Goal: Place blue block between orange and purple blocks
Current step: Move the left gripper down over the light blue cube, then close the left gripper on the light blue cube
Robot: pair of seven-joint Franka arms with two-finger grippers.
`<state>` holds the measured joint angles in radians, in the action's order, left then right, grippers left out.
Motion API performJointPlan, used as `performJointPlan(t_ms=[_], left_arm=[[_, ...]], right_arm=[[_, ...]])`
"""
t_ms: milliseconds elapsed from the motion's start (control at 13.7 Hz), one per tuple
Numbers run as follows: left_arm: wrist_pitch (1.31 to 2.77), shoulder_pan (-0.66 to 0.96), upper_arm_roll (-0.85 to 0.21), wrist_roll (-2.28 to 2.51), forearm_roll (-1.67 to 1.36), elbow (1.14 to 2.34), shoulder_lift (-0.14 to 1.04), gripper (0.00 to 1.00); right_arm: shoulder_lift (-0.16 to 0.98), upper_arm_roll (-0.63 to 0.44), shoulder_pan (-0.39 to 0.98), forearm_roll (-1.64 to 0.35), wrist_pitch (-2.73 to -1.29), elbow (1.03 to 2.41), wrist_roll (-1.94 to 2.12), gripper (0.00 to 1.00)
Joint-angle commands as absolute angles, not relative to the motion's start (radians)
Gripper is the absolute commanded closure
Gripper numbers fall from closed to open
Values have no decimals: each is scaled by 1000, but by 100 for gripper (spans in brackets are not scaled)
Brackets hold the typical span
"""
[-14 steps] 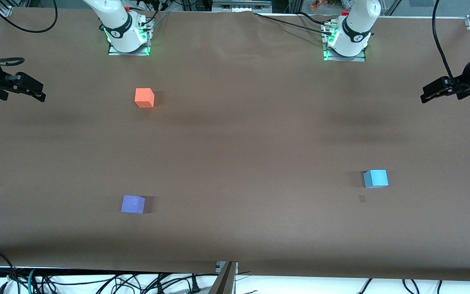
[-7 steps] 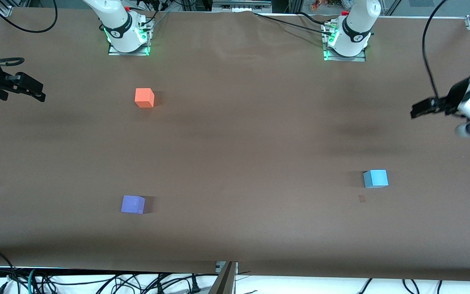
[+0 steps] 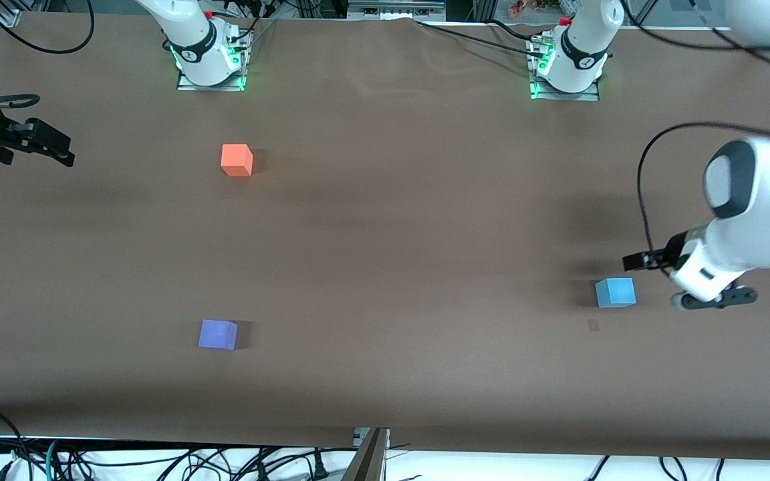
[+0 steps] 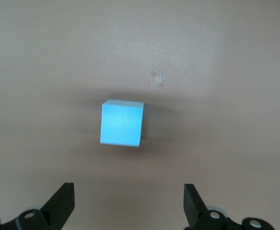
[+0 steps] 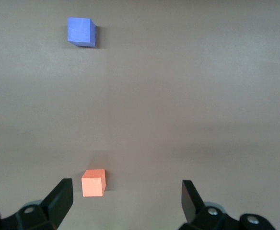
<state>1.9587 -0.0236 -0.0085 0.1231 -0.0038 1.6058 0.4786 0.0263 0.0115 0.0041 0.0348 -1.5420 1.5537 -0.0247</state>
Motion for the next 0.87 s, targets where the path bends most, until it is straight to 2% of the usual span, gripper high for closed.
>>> performJointPlan(t_ms=[0, 364, 801], left_arm=[[2038, -49, -14, 95, -23, 1615, 540, 0], [2310, -51, -15, 69, -23, 1742, 592, 0], [2367, -51, -15, 49, -21, 1741, 643, 0]], right_arm=[[34, 14, -6, 18, -1532, 1531, -11, 0], [34, 12, -5, 18, -1534, 1531, -11, 0], [34, 11, -5, 18, -1534, 1531, -11, 0]])
